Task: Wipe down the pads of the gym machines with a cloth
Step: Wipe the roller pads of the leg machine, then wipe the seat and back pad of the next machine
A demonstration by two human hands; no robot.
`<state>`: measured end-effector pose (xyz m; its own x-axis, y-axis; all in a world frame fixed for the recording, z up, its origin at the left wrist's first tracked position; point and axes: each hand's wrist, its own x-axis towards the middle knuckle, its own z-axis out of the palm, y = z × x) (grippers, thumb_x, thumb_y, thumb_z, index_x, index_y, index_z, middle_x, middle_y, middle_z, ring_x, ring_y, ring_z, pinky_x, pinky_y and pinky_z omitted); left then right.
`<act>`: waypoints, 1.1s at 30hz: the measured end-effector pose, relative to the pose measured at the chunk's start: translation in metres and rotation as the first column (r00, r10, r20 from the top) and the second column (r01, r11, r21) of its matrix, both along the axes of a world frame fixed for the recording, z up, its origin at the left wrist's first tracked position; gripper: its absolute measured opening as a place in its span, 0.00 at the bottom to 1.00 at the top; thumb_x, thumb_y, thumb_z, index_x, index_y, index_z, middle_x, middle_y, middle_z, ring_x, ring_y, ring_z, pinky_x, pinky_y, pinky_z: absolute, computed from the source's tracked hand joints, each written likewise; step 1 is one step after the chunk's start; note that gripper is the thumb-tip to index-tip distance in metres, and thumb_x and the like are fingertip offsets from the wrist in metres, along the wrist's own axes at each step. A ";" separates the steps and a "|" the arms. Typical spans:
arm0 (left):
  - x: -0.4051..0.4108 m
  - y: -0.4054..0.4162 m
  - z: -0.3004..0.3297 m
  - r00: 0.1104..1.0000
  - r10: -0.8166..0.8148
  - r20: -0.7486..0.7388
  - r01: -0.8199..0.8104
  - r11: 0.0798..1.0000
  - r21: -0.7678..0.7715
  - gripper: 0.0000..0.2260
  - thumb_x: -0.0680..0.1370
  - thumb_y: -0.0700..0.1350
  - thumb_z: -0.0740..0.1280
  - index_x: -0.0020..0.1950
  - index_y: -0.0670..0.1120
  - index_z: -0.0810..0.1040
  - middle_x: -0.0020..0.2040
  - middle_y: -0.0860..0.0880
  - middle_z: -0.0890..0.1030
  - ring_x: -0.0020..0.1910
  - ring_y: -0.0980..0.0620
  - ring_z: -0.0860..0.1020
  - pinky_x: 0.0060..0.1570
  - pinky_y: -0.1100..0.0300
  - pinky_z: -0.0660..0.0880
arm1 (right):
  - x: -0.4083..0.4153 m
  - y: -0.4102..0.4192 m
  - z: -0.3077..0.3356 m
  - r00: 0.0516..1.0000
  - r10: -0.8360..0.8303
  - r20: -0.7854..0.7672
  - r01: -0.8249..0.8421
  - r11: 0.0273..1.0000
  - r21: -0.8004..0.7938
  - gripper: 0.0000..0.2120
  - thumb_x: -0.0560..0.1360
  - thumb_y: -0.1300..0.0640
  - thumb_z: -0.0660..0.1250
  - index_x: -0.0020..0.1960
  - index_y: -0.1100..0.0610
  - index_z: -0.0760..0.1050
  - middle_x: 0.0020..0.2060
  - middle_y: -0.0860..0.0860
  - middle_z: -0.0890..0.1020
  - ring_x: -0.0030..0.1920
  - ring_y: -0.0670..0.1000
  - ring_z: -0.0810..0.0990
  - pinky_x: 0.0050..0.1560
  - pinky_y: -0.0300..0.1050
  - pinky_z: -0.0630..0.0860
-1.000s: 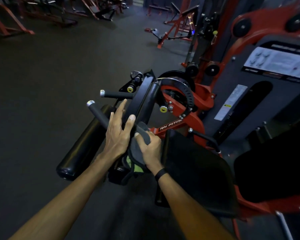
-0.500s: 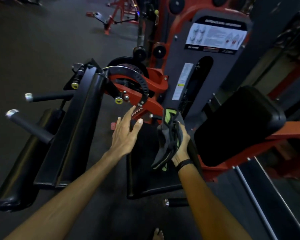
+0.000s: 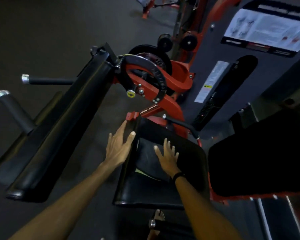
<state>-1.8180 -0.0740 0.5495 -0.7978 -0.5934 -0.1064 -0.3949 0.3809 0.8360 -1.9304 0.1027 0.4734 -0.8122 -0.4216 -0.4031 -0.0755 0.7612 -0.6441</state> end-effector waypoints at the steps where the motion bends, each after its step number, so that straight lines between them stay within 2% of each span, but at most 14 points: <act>1: -0.001 0.004 -0.009 0.998 0.035 0.045 -0.036 0.999 0.007 0.28 0.84 0.59 0.56 0.82 0.55 0.54 0.80 0.55 0.60 0.80 0.51 0.57 0.79 0.51 0.42 | -0.005 0.004 -0.004 0.998 0.051 0.031 -0.051 0.999 0.000 0.36 0.82 0.36 0.52 0.82 0.50 0.43 0.82 0.53 0.47 0.81 0.56 0.40 0.77 0.58 0.33; 5: -0.021 0.032 -0.059 0.953 0.169 0.250 -0.183 0.983 0.031 0.27 0.84 0.59 0.55 0.82 0.54 0.55 0.81 0.51 0.61 0.80 0.47 0.57 0.80 0.49 0.45 | -0.046 0.011 -0.026 0.982 0.167 0.093 -0.168 0.986 -0.002 0.37 0.81 0.35 0.54 0.82 0.51 0.47 0.81 0.55 0.50 0.81 0.56 0.42 0.78 0.58 0.34; 8: -0.021 0.047 -0.089 0.922 0.221 0.318 -0.234 0.972 0.004 0.26 0.85 0.57 0.53 0.82 0.51 0.55 0.80 0.49 0.62 0.79 0.48 0.60 0.79 0.50 0.45 | -0.048 0.008 -0.038 0.975 0.217 0.048 -0.219 0.975 0.043 0.43 0.77 0.29 0.55 0.82 0.51 0.46 0.81 0.56 0.49 0.81 0.57 0.43 0.77 0.64 0.36; 11: -0.022 0.054 -0.132 0.867 0.307 0.392 -0.312 0.949 -0.053 0.26 0.85 0.56 0.54 0.81 0.48 0.58 0.79 0.47 0.64 0.78 0.47 0.62 0.79 0.47 0.47 | -0.035 -0.003 -0.072 0.959 0.278 -0.051 -0.268 0.951 0.157 0.56 0.65 0.16 0.43 0.82 0.48 0.42 0.81 0.58 0.44 0.80 0.61 0.42 0.74 0.73 0.43; 13: -0.023 0.050 -0.163 0.806 0.385 0.450 -0.399 0.914 -0.068 0.25 0.85 0.56 0.54 0.80 0.47 0.61 0.78 0.45 0.67 0.77 0.45 0.64 0.78 0.46 0.51 | -0.018 -0.012 -0.102 0.949 0.301 -0.091 -0.277 0.937 0.214 0.59 0.60 0.13 0.39 0.82 0.45 0.38 0.81 0.58 0.40 0.80 0.63 0.39 0.72 0.76 0.44; 15: -0.026 0.041 -0.190 0.730 0.464 0.502 -0.504 0.861 -0.063 0.25 0.85 0.57 0.53 0.79 0.46 0.63 0.77 0.43 0.68 0.75 0.41 0.65 0.77 0.45 0.53 | -0.001 -0.022 -0.127 0.948 0.300 -0.109 -0.269 0.934 0.234 0.56 0.62 0.14 0.44 0.80 0.42 0.34 0.80 0.59 0.36 0.79 0.64 0.35 0.71 0.77 0.40; 17: -0.029 0.033 -0.214 0.669 0.511 0.540 -0.571 0.818 -0.068 0.25 0.85 0.58 0.52 0.76 0.45 0.67 0.74 0.39 0.71 0.73 0.39 0.68 0.75 0.44 0.58 | 0.010 -0.030 -0.147 0.946 0.279 -0.166 -0.231 0.938 0.260 0.55 0.64 0.15 0.49 0.80 0.41 0.34 0.80 0.59 0.36 0.78 0.65 0.34 0.70 0.78 0.38; 22: -0.033 0.039 -0.236 0.533 0.592 0.605 -0.685 0.721 -0.102 0.31 0.83 0.63 0.47 0.63 0.42 0.78 0.61 0.36 0.80 0.62 0.36 0.76 0.64 0.44 0.69 | 0.000 -0.046 -0.174 0.924 0.226 -0.309 -0.129 0.943 0.305 0.43 0.70 0.24 0.54 0.80 0.42 0.51 0.80 0.62 0.51 0.79 0.69 0.46 0.68 0.82 0.45; 25: -0.031 0.039 -0.235 0.569 0.705 0.424 -0.745 0.660 -0.097 0.32 0.80 0.69 0.50 0.61 0.45 0.80 0.59 0.40 0.82 0.60 0.37 0.78 0.63 0.43 0.71 | -0.025 -0.062 -0.186 0.881 0.265 -0.392 -0.162 0.947 0.277 0.35 0.74 0.31 0.54 0.79 0.40 0.55 0.80 0.62 0.53 0.78 0.69 0.48 0.67 0.84 0.47; 27: -0.029 0.038 -0.235 0.582 0.735 0.348 -0.764 0.641 -0.077 0.35 0.77 0.71 0.50 0.66 0.47 0.78 0.63 0.43 0.81 0.63 0.41 0.77 0.66 0.41 0.71 | -0.047 -0.078 -0.187 0.865 0.283 -0.415 -0.188 0.948 0.255 0.33 0.75 0.33 0.54 0.79 0.40 0.57 0.80 0.60 0.54 0.79 0.68 0.49 0.67 0.83 0.48; 31: -0.030 0.041 -0.239 0.619 0.698 0.361 -0.677 0.707 -0.204 0.36 0.79 0.68 0.48 0.73 0.44 0.72 0.71 0.44 0.75 0.70 0.44 0.73 0.74 0.39 0.59 | -0.122 -0.131 -0.180 0.852 0.315 -0.419 -0.213 0.938 0.272 0.34 0.74 0.34 0.53 0.78 0.41 0.61 0.80 0.59 0.54 0.79 0.65 0.49 0.70 0.80 0.45; 33: -0.030 0.042 -0.242 0.624 0.686 0.375 -0.650 0.722 -0.238 0.36 0.80 0.68 0.45 0.75 0.44 0.68 0.76 0.44 0.70 0.74 0.46 0.68 0.77 0.39 0.53 | -0.166 -0.173 -0.176 0.804 0.369 -0.467 -0.243 0.920 0.309 0.32 0.74 0.36 0.55 0.76 0.43 0.66 0.79 0.60 0.58 0.79 0.65 0.54 0.71 0.77 0.47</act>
<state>-1.8483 -0.0320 0.3075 -0.0658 -0.9653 -0.2528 -0.8566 -0.0753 0.5104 -2.0968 -0.0707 0.2970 -0.7695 -0.6330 -0.0853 -0.5953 0.7591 -0.2634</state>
